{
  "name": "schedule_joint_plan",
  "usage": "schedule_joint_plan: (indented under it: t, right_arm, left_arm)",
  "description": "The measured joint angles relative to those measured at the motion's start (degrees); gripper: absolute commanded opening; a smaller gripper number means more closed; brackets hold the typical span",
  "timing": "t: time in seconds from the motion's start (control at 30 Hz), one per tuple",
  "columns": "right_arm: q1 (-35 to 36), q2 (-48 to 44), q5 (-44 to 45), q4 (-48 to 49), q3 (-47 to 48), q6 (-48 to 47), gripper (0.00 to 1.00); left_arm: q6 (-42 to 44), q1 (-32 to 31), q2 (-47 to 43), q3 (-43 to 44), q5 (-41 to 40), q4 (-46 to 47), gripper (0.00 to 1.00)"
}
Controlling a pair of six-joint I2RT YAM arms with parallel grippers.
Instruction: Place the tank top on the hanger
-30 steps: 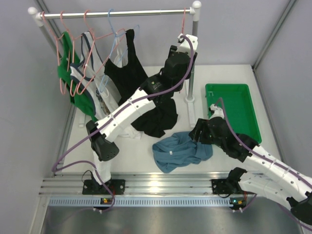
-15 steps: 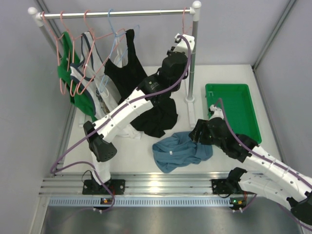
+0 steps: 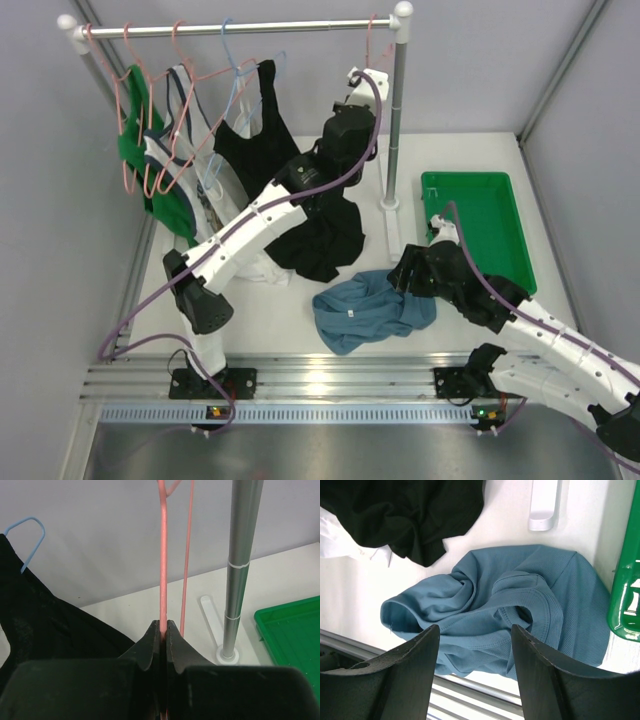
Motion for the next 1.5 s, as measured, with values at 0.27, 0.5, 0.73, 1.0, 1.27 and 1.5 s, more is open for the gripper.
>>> schedule_joint_plan:
  t: [0.27, 0.5, 0.73, 1.0, 1.27, 1.5]
  right_arm:
    - [0.00, -0.02, 0.00, 0.00, 0.00, -0.04, 0.59]
    - [-0.04, -0.02, 0.00, 0.00, 0.00, -0.20, 0.59]
    - [-0.09, -0.02, 0.00, -0.02, 0.00, -0.24, 0.59]
    - [-0.31, -0.22, 0.00, 0.11, -0.02, -0.28, 0.59]
    - [-0.31, -0.13, 0.00, 0.68, -1.14, -0.96, 0.59]
    - [-0.31, 0.37, 0.04, 0.33, -1.14, -1.75, 0.59]
  left_arm:
    - [1.57, 0.09, -2.62, -3.39, -0.42, 4.17, 0.00]
    - [3.39, 0.24, -3.89, -4.04, -0.44, 8.46, 0.00]
    - [4.26, 0.35, -5.90, -7.74, -0.17, 11.08, 0.00]
    - [5.40, 0.35, -10.69, -15.61, 1.31, 14.45, 0.00]
    - [7.61, 0.35, -17.16, -22.99, 2.82, 19.39, 0.00]
    - [7.45, 0.39, -26.16, -32.11, 6.36, 17.99, 0.00]
